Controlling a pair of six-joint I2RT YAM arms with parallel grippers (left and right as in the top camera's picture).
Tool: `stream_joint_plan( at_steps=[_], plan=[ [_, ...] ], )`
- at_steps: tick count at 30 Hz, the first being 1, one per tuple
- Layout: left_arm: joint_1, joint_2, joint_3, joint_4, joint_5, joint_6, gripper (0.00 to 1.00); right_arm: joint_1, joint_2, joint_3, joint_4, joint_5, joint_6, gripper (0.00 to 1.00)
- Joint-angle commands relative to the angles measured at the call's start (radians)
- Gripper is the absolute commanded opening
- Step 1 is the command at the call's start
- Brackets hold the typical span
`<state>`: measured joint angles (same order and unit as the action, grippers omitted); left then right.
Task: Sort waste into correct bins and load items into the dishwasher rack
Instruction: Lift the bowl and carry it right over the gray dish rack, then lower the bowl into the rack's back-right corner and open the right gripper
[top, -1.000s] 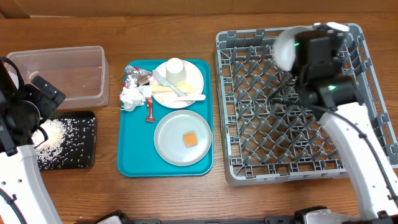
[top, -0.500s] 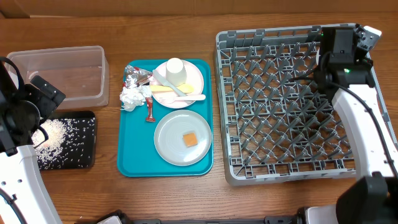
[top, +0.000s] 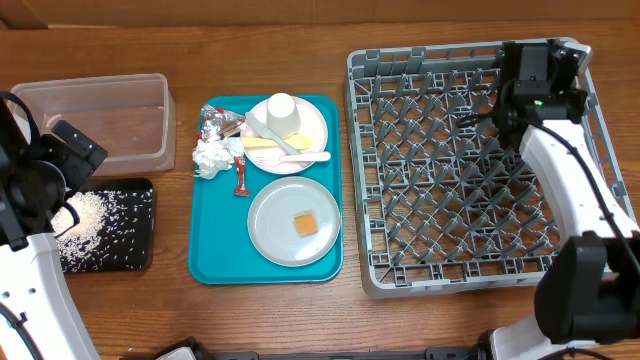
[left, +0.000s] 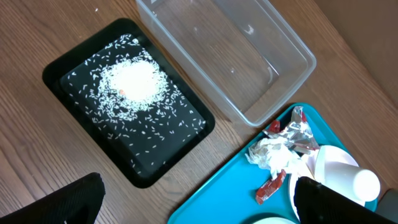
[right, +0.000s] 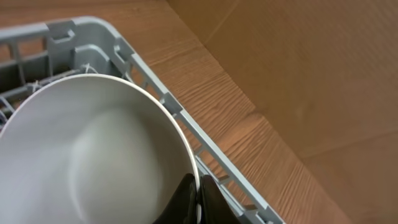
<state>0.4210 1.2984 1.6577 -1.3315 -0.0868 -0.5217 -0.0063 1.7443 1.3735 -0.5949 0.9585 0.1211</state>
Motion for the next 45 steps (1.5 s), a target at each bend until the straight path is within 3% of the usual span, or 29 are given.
stream_joint_plan(
  at_steps=[1, 19, 23, 28, 30, 34, 37, 41, 43, 45],
  plan=[
    [0.004, 0.004, 0.017, 0.007, 0.013, -0.011, 1.0, 0.032, 0.023, 0.021, 0.026, 0.06, -0.082, 0.04],
    [0.004, 0.004, 0.017, 0.008, 0.013, -0.01, 1.0, 0.145, 0.112, 0.02, 0.04, 0.141, -0.148, 0.05],
    [0.004, 0.004, 0.017, 0.008, 0.013, -0.01, 1.0, 0.19, 0.112, 0.02, 0.04, 0.14, -0.148, 0.28],
    [0.004, 0.004, 0.017, 0.008, 0.013, -0.01, 1.0, 0.268, 0.109, 0.022, 0.034, 0.106, -0.113, 0.37],
    [0.004, 0.004, 0.017, 0.008, 0.013, -0.01, 1.0, 0.299, 0.106, 0.032, -0.003, 0.046, -0.063, 0.39],
    [0.004, 0.004, 0.017, 0.008, 0.013, -0.01, 1.0, 0.309, 0.104, 0.138, -0.197, -0.122, 0.179, 0.45],
    [0.004, 0.004, 0.017, 0.007, 0.013, -0.01, 1.0, 0.238, 0.104, 0.276, -0.352, -0.374, 0.274, 0.53],
    [0.004, 0.004, 0.017, 0.001, 0.013, -0.01, 1.0, 0.103, 0.104, 0.432, -0.501, -0.626, 0.321, 0.54],
    [0.004, 0.004, 0.017, 0.001, 0.013, -0.01, 1.0, 0.04, 0.104, 0.478, -0.542, -0.728, 0.32, 0.49],
    [0.004, 0.004, 0.017, 0.001, 0.014, -0.01, 1.0, -0.015, 0.104, 0.485, -0.548, -0.821, 0.295, 0.33]
  ],
)
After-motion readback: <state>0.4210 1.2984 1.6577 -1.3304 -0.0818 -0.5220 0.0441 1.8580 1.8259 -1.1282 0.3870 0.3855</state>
